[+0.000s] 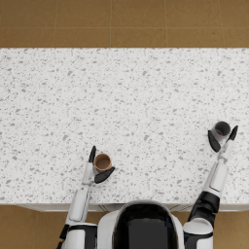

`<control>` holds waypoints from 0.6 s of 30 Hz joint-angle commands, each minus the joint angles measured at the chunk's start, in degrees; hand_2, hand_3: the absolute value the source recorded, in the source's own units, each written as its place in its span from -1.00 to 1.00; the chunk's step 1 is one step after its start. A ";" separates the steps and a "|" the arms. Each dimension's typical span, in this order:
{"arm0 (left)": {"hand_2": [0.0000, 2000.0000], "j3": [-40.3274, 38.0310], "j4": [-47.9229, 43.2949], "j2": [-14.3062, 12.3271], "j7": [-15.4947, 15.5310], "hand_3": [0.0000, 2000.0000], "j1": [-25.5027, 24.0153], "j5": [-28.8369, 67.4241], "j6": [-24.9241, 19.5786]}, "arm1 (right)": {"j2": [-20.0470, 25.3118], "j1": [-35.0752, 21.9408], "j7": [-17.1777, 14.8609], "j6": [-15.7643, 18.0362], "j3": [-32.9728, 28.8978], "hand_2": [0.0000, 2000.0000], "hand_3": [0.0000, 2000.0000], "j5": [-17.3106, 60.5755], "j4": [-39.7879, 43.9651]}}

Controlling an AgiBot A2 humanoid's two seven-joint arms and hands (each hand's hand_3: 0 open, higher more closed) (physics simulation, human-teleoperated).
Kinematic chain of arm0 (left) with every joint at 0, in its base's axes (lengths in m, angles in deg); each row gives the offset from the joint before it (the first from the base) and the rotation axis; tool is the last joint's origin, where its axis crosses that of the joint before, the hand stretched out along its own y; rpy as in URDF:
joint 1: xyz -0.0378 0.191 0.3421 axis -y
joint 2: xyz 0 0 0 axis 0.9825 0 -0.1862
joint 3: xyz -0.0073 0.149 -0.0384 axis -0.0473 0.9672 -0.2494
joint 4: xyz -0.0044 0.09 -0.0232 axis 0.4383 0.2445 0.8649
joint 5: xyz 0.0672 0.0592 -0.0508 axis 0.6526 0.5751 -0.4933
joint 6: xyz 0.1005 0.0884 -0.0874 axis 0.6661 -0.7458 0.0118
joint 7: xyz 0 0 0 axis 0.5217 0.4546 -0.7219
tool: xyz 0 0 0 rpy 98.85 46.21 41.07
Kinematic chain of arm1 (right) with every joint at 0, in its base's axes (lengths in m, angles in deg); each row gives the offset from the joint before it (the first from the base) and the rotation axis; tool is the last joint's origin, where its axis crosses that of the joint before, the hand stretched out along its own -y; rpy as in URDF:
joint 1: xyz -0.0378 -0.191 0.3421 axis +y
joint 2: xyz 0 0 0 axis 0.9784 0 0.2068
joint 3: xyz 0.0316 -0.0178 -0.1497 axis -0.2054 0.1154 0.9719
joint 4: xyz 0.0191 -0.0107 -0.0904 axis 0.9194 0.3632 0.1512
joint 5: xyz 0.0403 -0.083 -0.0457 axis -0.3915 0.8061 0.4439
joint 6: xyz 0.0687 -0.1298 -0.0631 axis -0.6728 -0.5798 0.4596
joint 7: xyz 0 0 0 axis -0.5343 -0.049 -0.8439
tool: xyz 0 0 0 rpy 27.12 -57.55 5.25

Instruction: Pick up two cups and pour the berry on the right into the cup on the left

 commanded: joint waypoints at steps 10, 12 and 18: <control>-1.00 0.36 1.53 -1.68 0.01 -1.00 1.65 0.01 0.09 | -0.41 -6.39 0.00 -0.03 0.80 -1.00 -1.00 0.00 9.77; -1.00 0.62 2.15 -1.88 0.01 -1.00 1.69 0.01 0.09 | -0.39 -6.85 0.01 -0.07 0.47 -1.00 -1.00 0.01 10.40; -1.00 1.94 5.09 -2.74 0.03 -1.00 2.44 0.01 -0.06 | -0.36 -8.36 0.00 -0.02 -0.50 -1.00 -1.00 0.00 12.91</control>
